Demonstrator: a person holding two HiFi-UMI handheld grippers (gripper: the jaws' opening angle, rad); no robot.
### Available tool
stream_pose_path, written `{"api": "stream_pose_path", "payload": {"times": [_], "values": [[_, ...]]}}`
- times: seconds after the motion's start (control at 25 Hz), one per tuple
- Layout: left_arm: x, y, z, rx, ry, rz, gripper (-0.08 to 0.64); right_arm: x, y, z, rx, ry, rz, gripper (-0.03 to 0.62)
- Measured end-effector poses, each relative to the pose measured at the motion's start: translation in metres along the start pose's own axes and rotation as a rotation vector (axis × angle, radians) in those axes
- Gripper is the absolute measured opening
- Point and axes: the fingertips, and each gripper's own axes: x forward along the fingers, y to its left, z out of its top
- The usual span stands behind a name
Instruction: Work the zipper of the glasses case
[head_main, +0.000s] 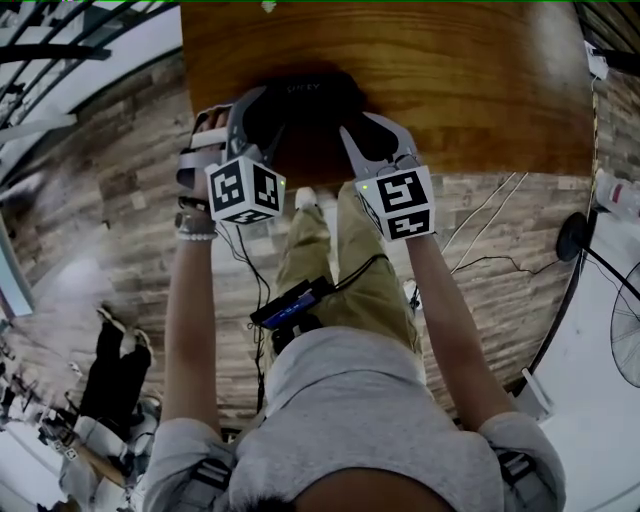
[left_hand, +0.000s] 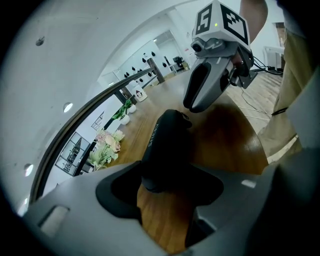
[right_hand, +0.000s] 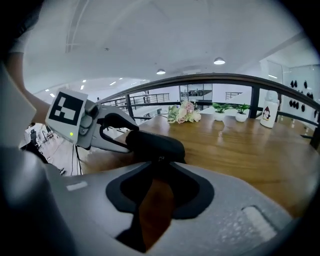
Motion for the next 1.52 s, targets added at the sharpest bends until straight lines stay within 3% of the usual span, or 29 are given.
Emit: {"api": "stream_pose_path", "payload": {"times": [0.4, 0.6, 0.64, 0.72, 0.88, 1.16, 1.52], "values": [[-0.001, 0.000, -0.003, -0.010, -0.009, 0.002, 0.245, 0.022, 0.009, -0.003, -0.001, 0.032, -0.027, 0.071], [0.000, -0.001, -0.004, -0.009, -0.011, 0.011, 0.244, 0.026, 0.008, -0.003, 0.067, 0.028, -0.034, 0.066], [0.001, 0.000, -0.004, -0.010, -0.011, 0.012, 0.244, 0.026, 0.005, -0.002, 0.071, 0.029, -0.043, 0.028], [0.001, 0.000, -0.003, -0.011, -0.008, 0.015, 0.242, 0.025, 0.002, -0.002, 0.065, 0.032, -0.050, 0.029], [0.002, -0.001, -0.002, -0.018, -0.004, 0.021, 0.242, 0.023, 0.004, -0.002, 0.032, 0.038, -0.040, 0.028], [0.004, -0.004, -0.002, -0.002, 0.009, 0.027, 0.241, 0.025, 0.004, -0.006, 0.082, 0.044, -0.025, 0.027], [0.004, -0.003, 0.000, 0.010, 0.023, 0.031, 0.241, 0.033, 0.022, -0.003, 0.067, 0.059, 0.036, 0.028]]}}
